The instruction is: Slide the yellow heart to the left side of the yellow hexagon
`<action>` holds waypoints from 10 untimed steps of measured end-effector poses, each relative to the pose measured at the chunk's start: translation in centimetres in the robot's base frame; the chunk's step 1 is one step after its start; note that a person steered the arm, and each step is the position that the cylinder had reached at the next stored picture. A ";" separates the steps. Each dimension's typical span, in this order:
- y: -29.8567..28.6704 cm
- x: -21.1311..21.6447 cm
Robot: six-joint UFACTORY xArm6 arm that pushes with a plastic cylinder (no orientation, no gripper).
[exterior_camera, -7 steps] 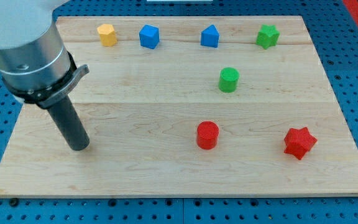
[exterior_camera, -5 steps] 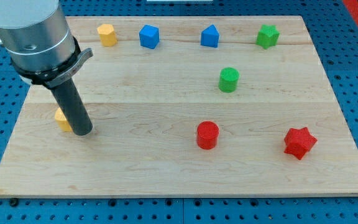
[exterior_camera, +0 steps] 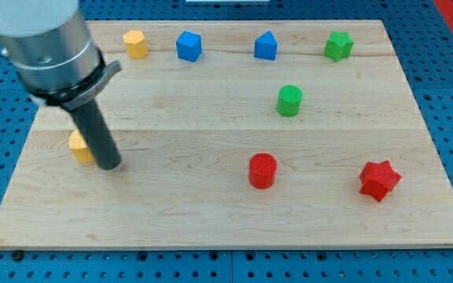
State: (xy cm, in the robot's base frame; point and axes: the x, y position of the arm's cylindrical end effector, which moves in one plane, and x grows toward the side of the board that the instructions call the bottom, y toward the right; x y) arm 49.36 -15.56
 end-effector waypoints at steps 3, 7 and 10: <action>-3.9 -0.7; -6.9 -0.8; -5.9 -5.5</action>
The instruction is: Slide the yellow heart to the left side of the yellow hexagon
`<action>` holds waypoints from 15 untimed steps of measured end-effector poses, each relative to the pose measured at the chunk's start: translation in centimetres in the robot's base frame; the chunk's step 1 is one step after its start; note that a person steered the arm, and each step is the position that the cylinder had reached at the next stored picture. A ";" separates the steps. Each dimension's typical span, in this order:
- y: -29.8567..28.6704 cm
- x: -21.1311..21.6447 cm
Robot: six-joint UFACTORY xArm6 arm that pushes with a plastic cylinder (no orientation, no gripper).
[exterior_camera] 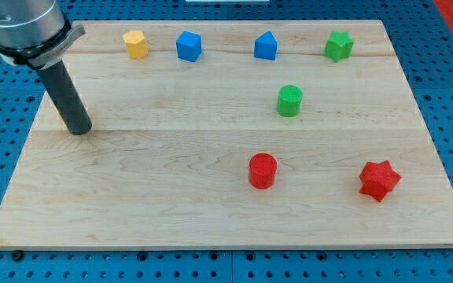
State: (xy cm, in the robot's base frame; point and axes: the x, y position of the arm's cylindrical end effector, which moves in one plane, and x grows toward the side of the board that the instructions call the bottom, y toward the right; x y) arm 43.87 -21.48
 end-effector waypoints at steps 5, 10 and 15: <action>-2.3 -1.0; -2.3 -4.6; -4.5 -4.8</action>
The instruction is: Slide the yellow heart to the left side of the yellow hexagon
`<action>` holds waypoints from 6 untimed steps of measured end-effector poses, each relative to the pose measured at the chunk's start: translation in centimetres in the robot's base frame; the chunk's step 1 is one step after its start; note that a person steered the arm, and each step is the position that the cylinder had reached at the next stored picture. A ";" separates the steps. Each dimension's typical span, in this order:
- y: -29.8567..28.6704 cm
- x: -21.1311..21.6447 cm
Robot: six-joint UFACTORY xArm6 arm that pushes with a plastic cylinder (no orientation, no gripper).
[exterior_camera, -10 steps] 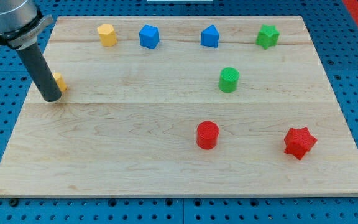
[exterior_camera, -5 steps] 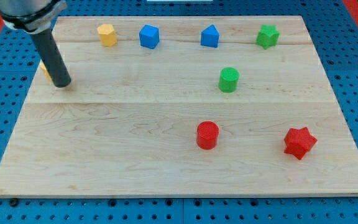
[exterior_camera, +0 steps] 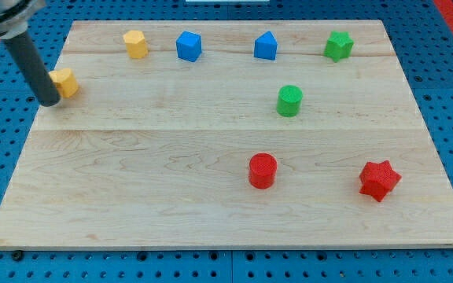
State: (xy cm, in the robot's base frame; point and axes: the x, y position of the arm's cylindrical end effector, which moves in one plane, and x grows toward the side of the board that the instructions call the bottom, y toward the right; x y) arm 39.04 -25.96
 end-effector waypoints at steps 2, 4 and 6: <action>1.6 -2.7; -1.7 -2.4; -4.5 -0.3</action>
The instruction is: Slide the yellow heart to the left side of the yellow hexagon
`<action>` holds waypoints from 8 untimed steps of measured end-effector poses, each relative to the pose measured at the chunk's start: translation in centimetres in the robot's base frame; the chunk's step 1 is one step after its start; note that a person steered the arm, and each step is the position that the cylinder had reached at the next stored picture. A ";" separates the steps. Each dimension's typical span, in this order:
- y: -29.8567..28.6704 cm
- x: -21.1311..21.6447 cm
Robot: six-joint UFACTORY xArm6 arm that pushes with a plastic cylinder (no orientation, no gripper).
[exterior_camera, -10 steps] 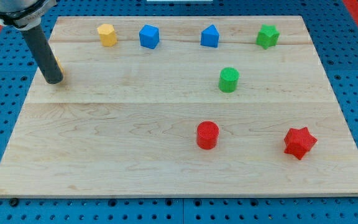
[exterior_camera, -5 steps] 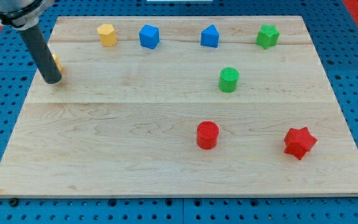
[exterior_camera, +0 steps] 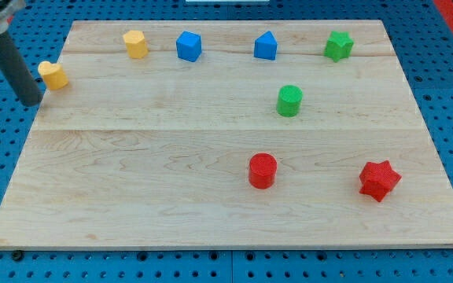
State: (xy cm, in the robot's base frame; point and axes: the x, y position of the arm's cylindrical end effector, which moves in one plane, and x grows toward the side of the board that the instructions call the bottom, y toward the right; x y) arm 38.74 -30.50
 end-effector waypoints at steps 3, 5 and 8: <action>0.7 -6.9; 2.0 -6.4; 5.1 -10.1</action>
